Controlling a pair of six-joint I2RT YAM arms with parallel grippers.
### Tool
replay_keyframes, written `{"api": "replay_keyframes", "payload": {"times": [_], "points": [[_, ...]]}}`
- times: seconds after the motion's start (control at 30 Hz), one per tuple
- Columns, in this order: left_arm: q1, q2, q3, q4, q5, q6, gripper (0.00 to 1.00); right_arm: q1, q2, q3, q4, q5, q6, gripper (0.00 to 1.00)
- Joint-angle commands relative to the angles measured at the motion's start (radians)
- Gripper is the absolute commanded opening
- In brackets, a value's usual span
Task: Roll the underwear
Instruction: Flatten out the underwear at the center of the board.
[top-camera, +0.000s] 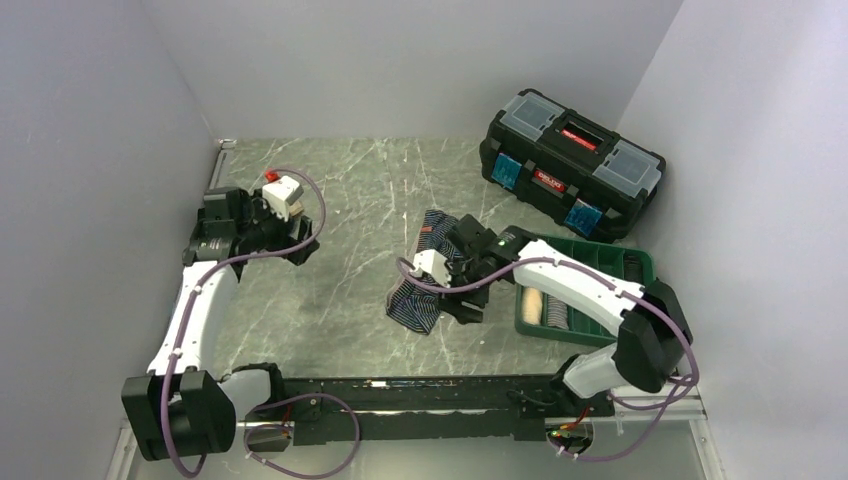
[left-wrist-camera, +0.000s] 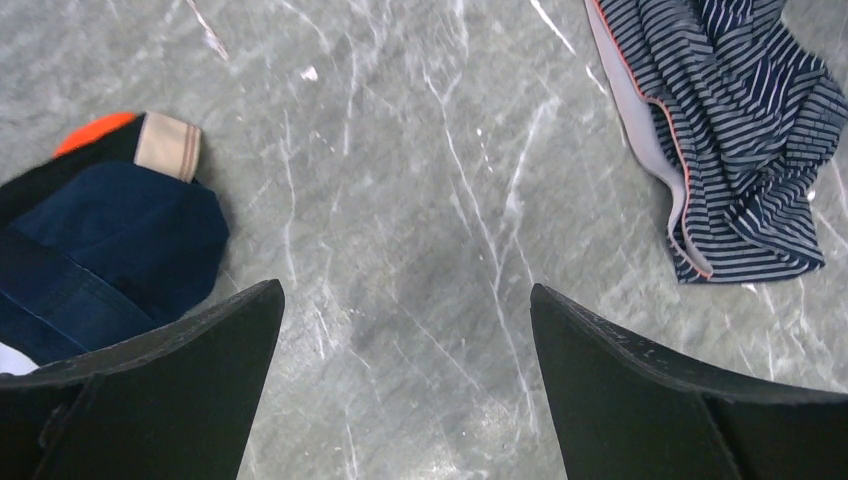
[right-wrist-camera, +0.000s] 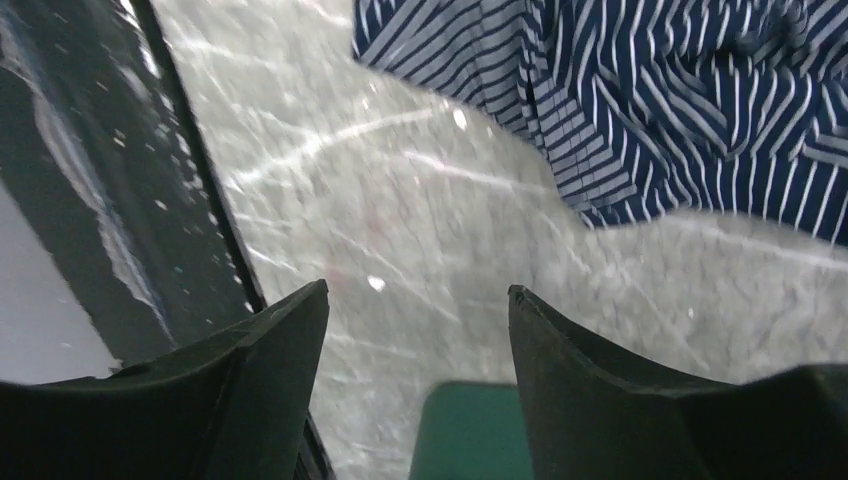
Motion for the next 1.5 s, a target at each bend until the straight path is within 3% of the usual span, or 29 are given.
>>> {"api": "replay_keyframes", "payload": {"times": [0.0, 0.17, 0.37, 0.6, 0.87, 1.03, 1.07, 1.47], "points": [[-0.002, 0.002, -0.029, -0.019, 0.041, 0.092, 1.0, -0.032, -0.145, -0.013, 0.119, 0.11, -0.003, 0.7], [-0.072, 0.05, -0.019, -0.04, 0.053, 0.135, 0.99, -0.091, -0.132, -0.015, 0.19, 0.13, 0.039, 0.71], [-0.274, 0.138, 0.009, -0.058, 0.004, 0.1, 0.97, -0.177, -0.049, -0.046, 0.235, -0.089, 0.076, 0.69], [-0.455, 0.37, 0.126, -0.218, 0.019, 0.034, 0.89, -0.344, -0.03, -0.048, 0.239, -0.183, 0.074, 0.68], [-0.617, 0.626, 0.242, -0.312, 0.009, -0.068, 0.94, -0.452, -0.104, -0.047, 0.209, -0.159, 0.059, 0.68], [-0.668, 0.725, 0.274, -0.311, -0.002, -0.095, 0.9, -0.46, -0.114, -0.055, 0.192, -0.158, 0.064, 0.68], [-0.673, 0.734, 0.28, -0.307, -0.014, -0.105, 0.87, -0.46, -0.115, -0.057, 0.191, -0.165, 0.067, 0.68], [-0.655, 0.796, 0.308, -0.287, 0.039, -0.102, 0.18, -0.46, -0.112, -0.04, 0.178, -0.22, 0.051, 0.68]]}}
